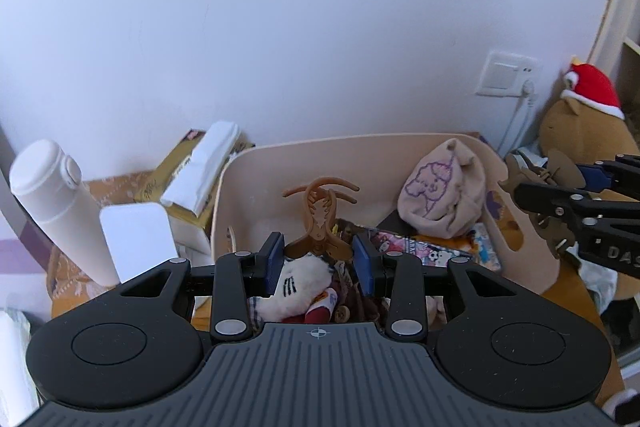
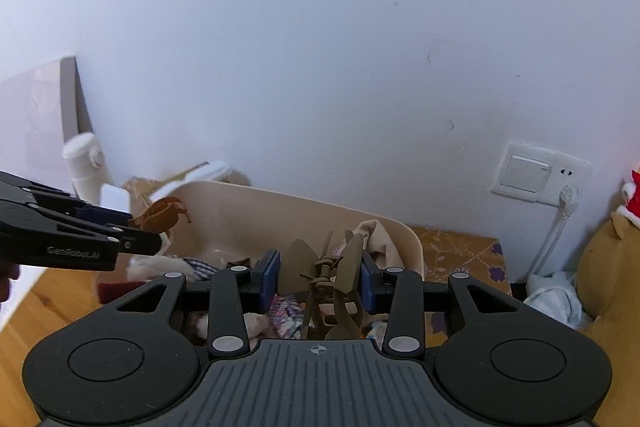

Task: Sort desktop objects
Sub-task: 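Carry both clips over the basket and open both grippers, then withdraw both open grippers from the basket toward the bread bag and tissue pack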

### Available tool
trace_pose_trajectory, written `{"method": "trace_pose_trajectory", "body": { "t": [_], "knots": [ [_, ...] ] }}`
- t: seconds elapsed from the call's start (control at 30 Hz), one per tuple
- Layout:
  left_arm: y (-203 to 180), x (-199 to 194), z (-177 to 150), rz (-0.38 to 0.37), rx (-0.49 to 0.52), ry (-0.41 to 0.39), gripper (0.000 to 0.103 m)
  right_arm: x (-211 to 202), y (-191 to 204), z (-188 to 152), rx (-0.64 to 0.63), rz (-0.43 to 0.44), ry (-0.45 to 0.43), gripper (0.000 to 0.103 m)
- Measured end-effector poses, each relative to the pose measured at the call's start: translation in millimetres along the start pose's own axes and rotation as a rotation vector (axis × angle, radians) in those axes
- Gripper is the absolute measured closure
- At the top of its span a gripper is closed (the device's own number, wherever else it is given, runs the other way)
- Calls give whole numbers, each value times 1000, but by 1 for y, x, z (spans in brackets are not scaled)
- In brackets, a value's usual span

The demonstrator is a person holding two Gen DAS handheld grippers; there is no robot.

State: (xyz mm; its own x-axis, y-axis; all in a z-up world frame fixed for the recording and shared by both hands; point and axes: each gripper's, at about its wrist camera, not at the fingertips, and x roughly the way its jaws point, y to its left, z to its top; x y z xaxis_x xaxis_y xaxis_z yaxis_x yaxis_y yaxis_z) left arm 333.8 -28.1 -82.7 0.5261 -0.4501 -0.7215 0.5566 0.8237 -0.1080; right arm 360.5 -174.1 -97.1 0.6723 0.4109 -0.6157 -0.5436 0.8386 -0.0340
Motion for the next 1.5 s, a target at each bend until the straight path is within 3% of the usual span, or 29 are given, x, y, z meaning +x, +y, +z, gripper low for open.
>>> {"method": "trace_pose_trajectory", "body": {
  "t": [0.4, 0.53, 0.6, 0.67, 0.9, 1.07, 1.2, 1.5],
  "knots": [
    [-16, 35, -3, 17, -7, 94, 65, 40, -5, -12, 16, 6, 81, 66],
    [-21, 37, -2, 34, 3, 111, 61, 42, -7, -15, 25, -12, 98, 49],
    [-23, 36, -1, 40, 3, 114, 37, 34, -9, -15, 41, -7, 86, 36],
    [-24, 31, -2, 64, 0, 105, 28, 25, -12, -15, 53, -5, 68, 30],
    [-32, -1, -15, 66, 91, 56, 21, -8, -26, -23, 95, -22, 35, 14],
    [-36, -23, -38, 4, 77, 61, 20, -27, -37, -48, 149, -28, 79, 12],
    [-46, -25, -59, -44, 40, 111, 20, -26, -38, -70, 161, -34, 143, 12],
    [-89, 4, -100, -58, 150, 238, 20, -13, -40, -108, 151, -20, 300, 12]
  ]
}}
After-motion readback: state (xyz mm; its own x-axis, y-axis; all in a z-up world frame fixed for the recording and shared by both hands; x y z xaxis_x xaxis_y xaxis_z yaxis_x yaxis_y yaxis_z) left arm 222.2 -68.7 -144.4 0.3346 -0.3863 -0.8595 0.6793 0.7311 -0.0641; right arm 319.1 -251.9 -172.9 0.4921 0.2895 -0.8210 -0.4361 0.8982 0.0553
